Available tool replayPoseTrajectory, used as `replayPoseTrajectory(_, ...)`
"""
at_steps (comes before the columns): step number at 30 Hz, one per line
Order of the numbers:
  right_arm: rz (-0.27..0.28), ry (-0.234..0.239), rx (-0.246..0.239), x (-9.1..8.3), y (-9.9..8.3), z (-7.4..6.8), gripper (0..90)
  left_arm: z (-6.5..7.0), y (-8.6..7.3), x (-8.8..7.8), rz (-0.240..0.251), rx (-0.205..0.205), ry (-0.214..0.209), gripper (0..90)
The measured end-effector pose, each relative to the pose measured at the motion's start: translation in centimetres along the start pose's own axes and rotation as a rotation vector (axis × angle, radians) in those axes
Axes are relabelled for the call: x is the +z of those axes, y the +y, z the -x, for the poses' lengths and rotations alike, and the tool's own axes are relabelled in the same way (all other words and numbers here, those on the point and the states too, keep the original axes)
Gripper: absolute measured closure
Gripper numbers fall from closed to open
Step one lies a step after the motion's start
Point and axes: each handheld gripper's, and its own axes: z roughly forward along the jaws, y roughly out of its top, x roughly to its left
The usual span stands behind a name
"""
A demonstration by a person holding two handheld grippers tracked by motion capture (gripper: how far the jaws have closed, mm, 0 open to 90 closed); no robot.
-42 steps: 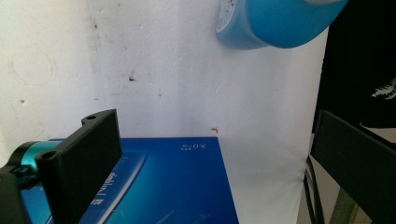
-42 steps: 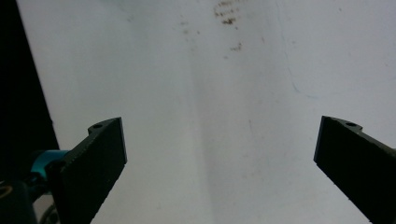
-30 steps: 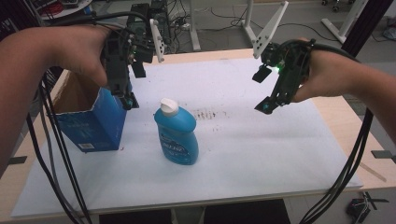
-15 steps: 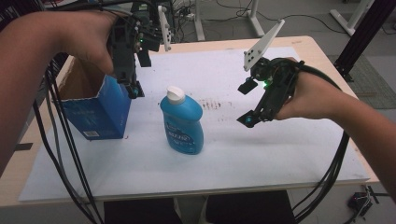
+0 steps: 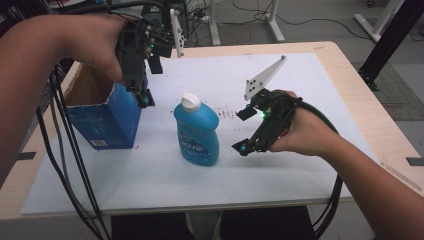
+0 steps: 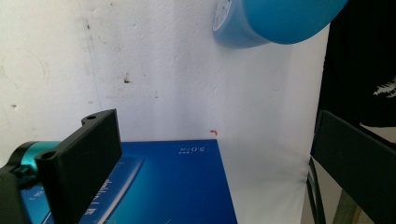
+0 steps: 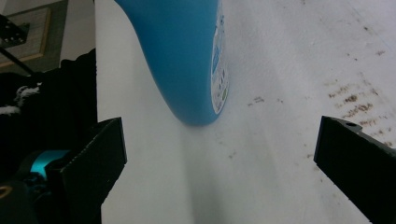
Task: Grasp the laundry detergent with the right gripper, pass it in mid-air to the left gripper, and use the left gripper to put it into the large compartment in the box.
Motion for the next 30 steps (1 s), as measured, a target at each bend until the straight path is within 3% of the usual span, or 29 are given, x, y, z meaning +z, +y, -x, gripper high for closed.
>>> replayPoseTrajectory(13, 0.091, 0.015, -0.006, 3.9, 0.7, -0.9, 1.7, 0.3, -0.2, -0.2, 0.009, 0.000, 0.008, 1.8)
replayPoseTrajectory(22, 0.174, 0.012, 0.016, 5.1, 1.0, -1.1, 1.7, 0.4, -0.3, -0.2, 0.012, -0.002, 0.011, 1.8)
replayPoseTrajectory(30, 0.213, -0.007, 0.019, 6.2, 1.3, -1.3, 1.7, 0.5, -0.2, 0.0, 0.007, 0.000, 0.012, 1.8)
